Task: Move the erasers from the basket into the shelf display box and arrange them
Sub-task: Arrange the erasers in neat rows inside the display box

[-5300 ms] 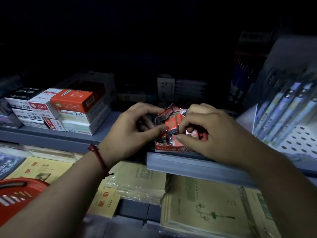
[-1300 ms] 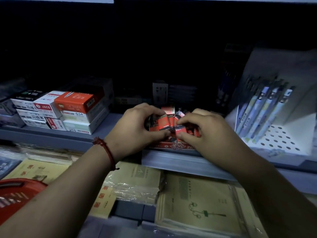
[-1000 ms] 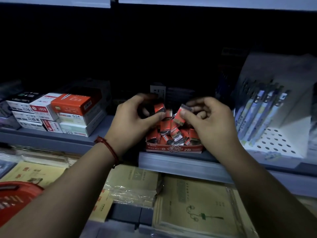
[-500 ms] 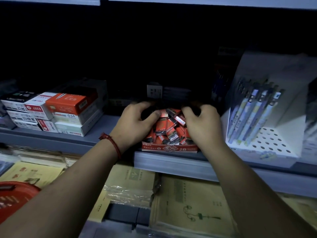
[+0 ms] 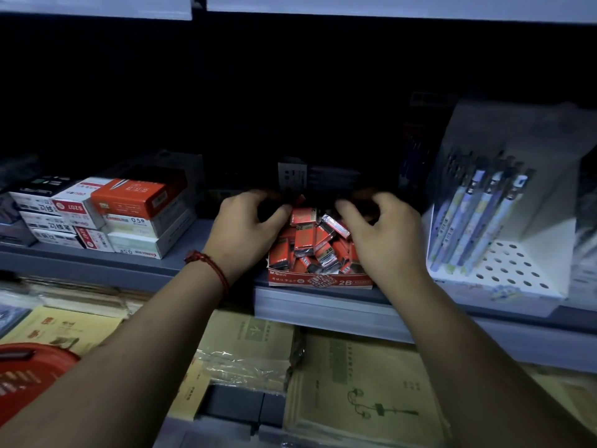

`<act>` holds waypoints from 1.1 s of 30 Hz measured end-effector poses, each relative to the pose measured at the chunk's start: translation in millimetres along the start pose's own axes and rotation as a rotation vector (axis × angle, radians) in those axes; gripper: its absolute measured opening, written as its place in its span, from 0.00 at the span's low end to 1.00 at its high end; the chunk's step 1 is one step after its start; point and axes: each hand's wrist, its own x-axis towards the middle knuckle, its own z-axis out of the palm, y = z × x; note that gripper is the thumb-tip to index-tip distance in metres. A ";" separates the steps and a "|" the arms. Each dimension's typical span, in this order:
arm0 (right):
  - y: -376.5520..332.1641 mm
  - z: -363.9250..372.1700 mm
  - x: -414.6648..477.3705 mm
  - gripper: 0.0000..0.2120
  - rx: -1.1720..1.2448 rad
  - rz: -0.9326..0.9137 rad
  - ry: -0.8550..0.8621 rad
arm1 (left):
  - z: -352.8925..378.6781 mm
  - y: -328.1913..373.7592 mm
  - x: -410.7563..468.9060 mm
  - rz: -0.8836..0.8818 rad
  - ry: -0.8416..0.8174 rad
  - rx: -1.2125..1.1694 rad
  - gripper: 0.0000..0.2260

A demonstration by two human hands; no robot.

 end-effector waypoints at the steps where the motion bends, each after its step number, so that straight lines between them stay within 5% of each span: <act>1: -0.1 -0.9 2.0 0.11 0.042 0.021 0.018 | -0.6 0.1 0.3 0.009 -0.009 0.010 0.10; 15: 2.9 0.5 14.6 0.22 0.031 0.149 -0.119 | 4.1 -3.8 8.7 -0.054 -0.205 0.026 0.21; 20: 6.6 1.2 20.1 0.22 -0.032 0.182 -0.158 | 6.7 -4.9 9.7 -0.110 -0.240 -0.020 0.18; 26: 11.4 1.7 15.2 0.19 -0.020 0.159 -0.164 | -5.6 -4.9 4.7 -0.024 -0.224 -0.088 0.12; 33: 5.3 -5.8 3.0 0.11 -0.039 0.066 -0.180 | -24.3 -1.9 -13.3 0.180 -0.266 0.094 0.24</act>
